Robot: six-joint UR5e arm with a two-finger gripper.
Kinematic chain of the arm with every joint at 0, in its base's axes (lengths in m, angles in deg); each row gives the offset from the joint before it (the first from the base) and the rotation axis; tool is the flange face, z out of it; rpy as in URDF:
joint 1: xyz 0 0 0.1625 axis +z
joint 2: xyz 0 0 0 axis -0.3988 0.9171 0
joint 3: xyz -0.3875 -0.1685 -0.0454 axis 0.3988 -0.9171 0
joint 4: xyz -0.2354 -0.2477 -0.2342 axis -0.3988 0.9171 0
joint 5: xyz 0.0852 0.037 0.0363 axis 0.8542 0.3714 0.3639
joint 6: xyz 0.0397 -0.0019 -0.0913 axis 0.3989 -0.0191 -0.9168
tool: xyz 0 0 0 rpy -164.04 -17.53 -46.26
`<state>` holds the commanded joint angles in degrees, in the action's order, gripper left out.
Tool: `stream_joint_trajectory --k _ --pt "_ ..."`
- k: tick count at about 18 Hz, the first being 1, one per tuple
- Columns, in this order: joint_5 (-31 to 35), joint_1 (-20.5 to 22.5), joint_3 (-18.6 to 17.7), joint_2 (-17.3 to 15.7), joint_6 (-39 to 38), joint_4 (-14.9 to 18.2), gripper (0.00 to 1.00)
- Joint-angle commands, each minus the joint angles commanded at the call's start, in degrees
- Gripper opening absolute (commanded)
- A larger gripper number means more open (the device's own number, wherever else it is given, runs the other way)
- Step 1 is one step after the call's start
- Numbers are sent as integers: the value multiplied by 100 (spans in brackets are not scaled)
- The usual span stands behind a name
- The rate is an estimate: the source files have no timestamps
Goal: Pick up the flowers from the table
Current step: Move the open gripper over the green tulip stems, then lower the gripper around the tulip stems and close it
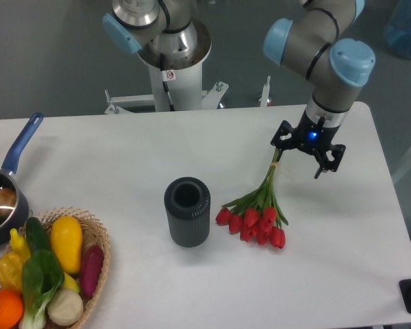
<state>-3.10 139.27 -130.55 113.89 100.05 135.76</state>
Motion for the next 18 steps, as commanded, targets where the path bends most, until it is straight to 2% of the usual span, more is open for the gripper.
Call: stream_joint_trajectory --k 6,18 --pt "9 -18 -9 44 -9 0 100" --pt "0 -149 0 369 -53 -44 100"
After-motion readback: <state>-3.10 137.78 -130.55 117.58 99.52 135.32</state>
